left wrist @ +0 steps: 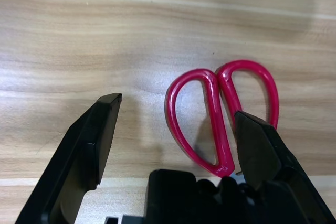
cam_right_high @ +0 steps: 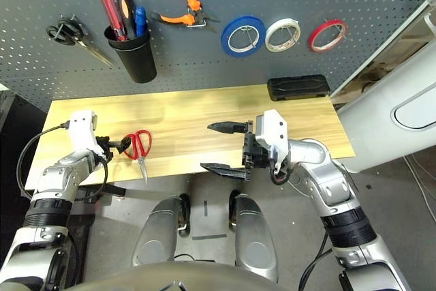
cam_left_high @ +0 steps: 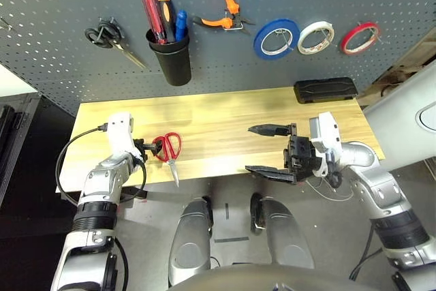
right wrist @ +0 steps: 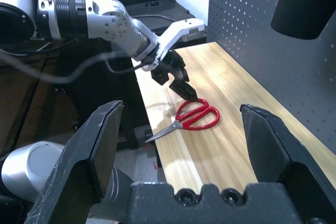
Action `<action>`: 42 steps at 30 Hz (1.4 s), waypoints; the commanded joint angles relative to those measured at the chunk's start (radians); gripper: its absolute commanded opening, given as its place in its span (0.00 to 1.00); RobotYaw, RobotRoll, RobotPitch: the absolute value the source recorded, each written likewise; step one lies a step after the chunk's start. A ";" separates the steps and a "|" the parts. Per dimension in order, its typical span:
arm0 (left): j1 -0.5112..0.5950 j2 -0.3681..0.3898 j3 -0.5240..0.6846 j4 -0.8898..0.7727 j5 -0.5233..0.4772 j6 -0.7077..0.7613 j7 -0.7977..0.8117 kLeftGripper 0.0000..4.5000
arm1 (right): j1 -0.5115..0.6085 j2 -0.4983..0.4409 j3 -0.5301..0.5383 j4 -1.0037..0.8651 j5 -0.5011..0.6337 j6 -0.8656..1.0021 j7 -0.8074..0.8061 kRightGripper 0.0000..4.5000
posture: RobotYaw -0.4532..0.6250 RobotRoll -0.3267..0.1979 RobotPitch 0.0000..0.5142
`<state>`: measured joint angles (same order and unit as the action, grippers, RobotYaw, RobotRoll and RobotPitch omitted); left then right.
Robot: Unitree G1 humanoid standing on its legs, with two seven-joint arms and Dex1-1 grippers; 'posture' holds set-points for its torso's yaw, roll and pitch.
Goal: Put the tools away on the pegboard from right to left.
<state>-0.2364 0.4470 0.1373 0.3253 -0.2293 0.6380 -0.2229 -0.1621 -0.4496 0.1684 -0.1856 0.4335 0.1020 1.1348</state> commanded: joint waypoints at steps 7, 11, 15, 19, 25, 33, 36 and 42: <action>0.020 -0.019 0.003 0.049 0.050 -0.043 0.008 1.00 | 0.044 -0.015 -0.005 -0.056 0.036 0.026 -0.010 1.00 | 0.35 0.62 0.50; 0.011 -0.027 0.004 0.080 0.061 -0.058 0.013 1.00 | 0.049 -0.021 -0.010 -0.068 0.043 0.034 -0.015 1.00 | 0.34 0.62 0.51; 0.002 -0.037 0.009 0.118 0.070 -0.070 0.024 1.00 | 0.049 -0.026 -0.015 -0.075 0.051 0.040 -0.022 1.00 | 0.34 0.62 0.52; -0.014 -0.040 0.008 0.151 0.086 -0.090 0.033 1.00 | 0.053 -0.033 -0.018 -0.079 0.055 0.043 -0.028 1.00 | 0.33 0.62 0.53; -0.061 -0.042 0.010 0.237 0.103 -0.132 0.041 1.00 | 0.066 -0.041 -0.022 -0.096 0.060 0.048 -0.038 1.00 | 0.32 0.62 0.54; -0.094 -0.042 0.015 0.340 0.126 -0.189 0.062 1.00 | 0.073 -0.049 -0.028 -0.112 0.067 0.056 -0.052 1.00 | 0.30 0.62 0.55; -0.088 -0.040 0.017 0.361 0.129 -0.203 0.061 1.00 | 0.076 -0.050 -0.030 -0.118 0.070 0.058 -0.057 1.00 | 0.30 0.62 0.55; -0.063 -0.038 0.015 0.347 0.128 -0.214 0.047 0.62 | 0.068 -0.047 -0.035 -0.116 0.076 0.059 -0.065 1.00 | 0.31 0.62 0.55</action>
<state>-0.3405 0.4141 0.1578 0.6389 -0.1171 0.4021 -0.1732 -0.1026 -0.4920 0.1431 -0.2784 0.5002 0.1552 1.0715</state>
